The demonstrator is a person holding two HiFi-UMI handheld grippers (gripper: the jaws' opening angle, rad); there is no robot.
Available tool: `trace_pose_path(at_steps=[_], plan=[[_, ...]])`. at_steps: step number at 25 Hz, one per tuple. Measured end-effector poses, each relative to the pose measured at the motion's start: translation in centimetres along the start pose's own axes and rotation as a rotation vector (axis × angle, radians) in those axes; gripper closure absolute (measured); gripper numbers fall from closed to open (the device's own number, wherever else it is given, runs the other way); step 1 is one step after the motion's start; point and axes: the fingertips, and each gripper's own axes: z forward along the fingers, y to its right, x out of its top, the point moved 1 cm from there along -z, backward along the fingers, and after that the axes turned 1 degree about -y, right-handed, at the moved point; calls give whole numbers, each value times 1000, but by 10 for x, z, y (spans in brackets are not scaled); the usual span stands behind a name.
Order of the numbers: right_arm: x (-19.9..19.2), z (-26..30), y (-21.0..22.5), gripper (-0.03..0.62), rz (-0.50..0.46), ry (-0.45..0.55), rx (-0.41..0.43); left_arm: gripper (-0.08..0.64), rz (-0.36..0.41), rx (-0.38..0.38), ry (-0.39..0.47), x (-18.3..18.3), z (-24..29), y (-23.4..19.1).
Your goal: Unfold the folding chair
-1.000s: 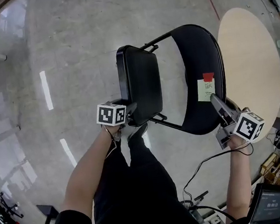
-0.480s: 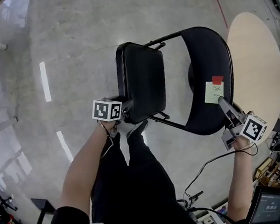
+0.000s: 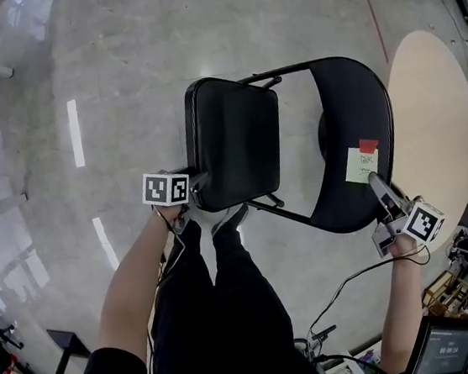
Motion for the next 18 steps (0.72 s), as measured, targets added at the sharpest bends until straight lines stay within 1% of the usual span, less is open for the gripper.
trace_pose_path(at_steps=[2,5,11,18], plan=[[-2,-1,2,495,11,-5,12,321,-30,4,15,-4,-1,-8],[1,0,1,497,-2,-10,39,322,-52,-11,30,-8,-1,-19],[1,3,4,499,1,-16,62,324,-63,-38,58,-9,-1,-33],[-2,2,7,500,45,-11,91,324,-84,-56,67,-14,-4,-43]])
